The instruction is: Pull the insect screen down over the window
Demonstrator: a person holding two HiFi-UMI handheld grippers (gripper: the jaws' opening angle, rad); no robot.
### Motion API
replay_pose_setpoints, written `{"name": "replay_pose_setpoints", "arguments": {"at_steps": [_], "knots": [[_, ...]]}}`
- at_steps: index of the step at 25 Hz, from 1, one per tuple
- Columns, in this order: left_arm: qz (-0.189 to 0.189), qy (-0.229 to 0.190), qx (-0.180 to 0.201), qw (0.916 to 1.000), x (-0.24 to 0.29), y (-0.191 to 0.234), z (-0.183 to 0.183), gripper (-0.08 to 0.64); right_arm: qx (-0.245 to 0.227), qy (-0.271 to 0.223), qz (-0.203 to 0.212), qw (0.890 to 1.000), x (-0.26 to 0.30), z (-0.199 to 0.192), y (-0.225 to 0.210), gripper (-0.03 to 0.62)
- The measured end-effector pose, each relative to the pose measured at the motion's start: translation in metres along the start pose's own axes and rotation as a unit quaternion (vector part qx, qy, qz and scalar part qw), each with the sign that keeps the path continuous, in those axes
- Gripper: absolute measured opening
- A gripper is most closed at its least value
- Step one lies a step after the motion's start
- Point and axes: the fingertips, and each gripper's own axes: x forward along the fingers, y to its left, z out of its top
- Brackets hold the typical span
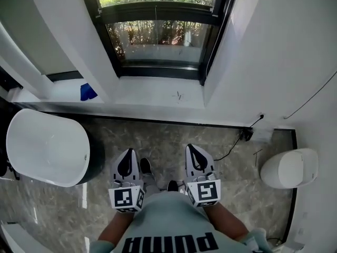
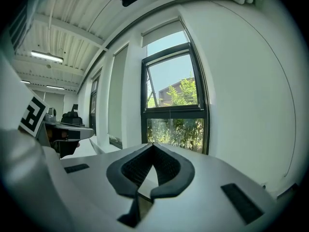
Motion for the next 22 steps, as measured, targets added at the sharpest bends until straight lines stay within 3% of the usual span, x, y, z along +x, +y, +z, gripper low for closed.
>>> {"name": "replay_pose_setpoints", "arguments": {"at_steps": [22], "knots": [[-0.030,0.007,0.026,0.9992,0.022,0.011,-0.004,0.012,-0.002,0.015,-0.017,1.000,0.021,-0.011,0.009,0.005]]}}
